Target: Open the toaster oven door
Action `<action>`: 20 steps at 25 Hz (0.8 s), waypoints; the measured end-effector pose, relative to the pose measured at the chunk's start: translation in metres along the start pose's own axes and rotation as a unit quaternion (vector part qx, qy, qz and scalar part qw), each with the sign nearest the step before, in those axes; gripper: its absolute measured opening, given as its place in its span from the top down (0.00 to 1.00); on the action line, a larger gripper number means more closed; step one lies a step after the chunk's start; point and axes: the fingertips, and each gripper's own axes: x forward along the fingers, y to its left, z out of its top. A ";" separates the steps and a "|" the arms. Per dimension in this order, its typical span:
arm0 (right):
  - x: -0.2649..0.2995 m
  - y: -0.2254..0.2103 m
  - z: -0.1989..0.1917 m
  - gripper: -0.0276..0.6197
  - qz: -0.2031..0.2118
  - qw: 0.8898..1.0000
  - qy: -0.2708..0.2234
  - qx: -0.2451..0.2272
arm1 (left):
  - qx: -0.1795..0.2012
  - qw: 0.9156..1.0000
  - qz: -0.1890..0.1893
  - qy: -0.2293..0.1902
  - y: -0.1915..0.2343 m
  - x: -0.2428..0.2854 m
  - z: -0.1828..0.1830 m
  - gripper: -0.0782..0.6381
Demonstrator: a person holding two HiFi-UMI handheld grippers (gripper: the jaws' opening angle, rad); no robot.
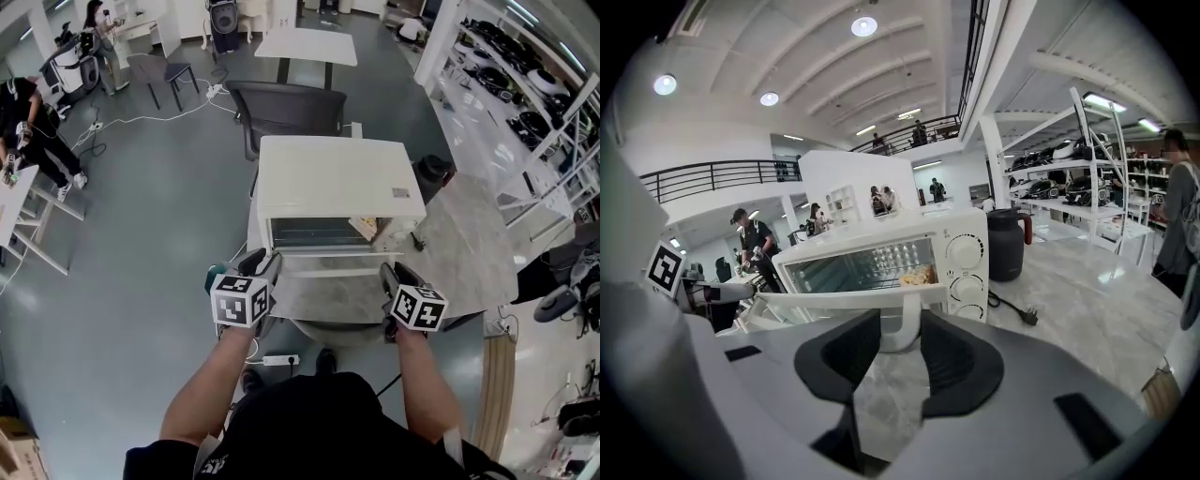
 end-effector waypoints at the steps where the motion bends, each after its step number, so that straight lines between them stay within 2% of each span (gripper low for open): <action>1: -0.001 0.000 -0.001 0.76 -0.001 1.000 0.001 0.000 | -0.001 1.000 -0.003 0.002 -0.001 -0.001 -0.001 0.69; 9: -0.012 -0.001 -0.024 0.76 -0.014 1.000 0.016 0.005 | 0.009 1.000 -0.026 0.009 -0.017 -0.014 -0.004 0.69; 15: -0.018 -0.002 -0.046 0.77 -0.023 0.999 0.025 0.012 | -0.011 0.999 -0.019 0.032 -0.013 -0.014 -0.028 0.69; 20: -0.020 -0.005 -0.062 0.77 -0.025 0.999 0.041 0.017 | -0.014 0.998 -0.019 0.053 -0.014 -0.011 -0.048 0.69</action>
